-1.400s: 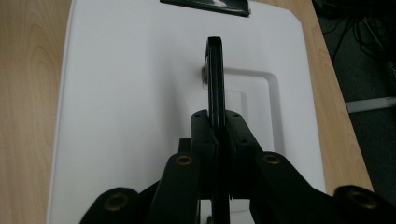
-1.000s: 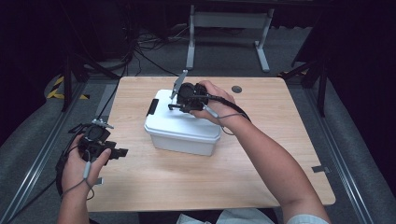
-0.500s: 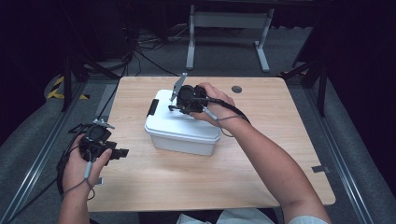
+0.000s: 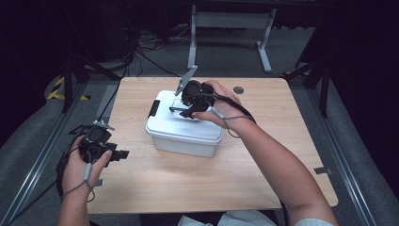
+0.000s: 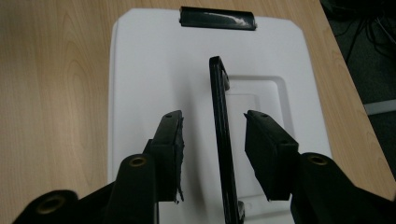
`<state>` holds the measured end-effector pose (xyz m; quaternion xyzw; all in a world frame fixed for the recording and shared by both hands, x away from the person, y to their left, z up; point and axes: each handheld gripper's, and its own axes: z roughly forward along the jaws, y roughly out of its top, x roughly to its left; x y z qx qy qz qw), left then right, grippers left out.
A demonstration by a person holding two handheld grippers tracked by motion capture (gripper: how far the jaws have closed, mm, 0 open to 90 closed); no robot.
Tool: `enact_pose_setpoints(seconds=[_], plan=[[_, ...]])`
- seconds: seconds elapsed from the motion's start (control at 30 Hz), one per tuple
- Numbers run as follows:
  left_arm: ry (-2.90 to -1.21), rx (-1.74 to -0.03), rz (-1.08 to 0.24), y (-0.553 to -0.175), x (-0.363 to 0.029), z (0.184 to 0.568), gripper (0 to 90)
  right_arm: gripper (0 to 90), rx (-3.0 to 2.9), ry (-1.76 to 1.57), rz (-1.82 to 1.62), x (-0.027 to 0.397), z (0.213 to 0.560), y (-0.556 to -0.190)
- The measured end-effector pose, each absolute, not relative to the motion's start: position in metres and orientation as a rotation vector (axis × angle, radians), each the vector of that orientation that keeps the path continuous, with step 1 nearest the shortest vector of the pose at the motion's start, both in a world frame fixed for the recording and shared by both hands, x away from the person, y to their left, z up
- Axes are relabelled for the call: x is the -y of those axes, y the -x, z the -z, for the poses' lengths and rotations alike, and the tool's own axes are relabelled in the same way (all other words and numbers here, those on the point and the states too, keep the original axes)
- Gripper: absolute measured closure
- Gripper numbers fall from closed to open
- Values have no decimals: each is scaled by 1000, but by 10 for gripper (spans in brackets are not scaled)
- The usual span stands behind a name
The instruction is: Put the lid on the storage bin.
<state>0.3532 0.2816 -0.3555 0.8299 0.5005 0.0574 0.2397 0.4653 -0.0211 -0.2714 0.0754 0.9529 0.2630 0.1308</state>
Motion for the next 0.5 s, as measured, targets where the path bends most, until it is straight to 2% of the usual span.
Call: enact_pose_setpoints(seconds=[0.5], plan=[[-2277,-1372,-147,-353,-280,356,412,570,-2725,-336,-853,66,240,-459]])
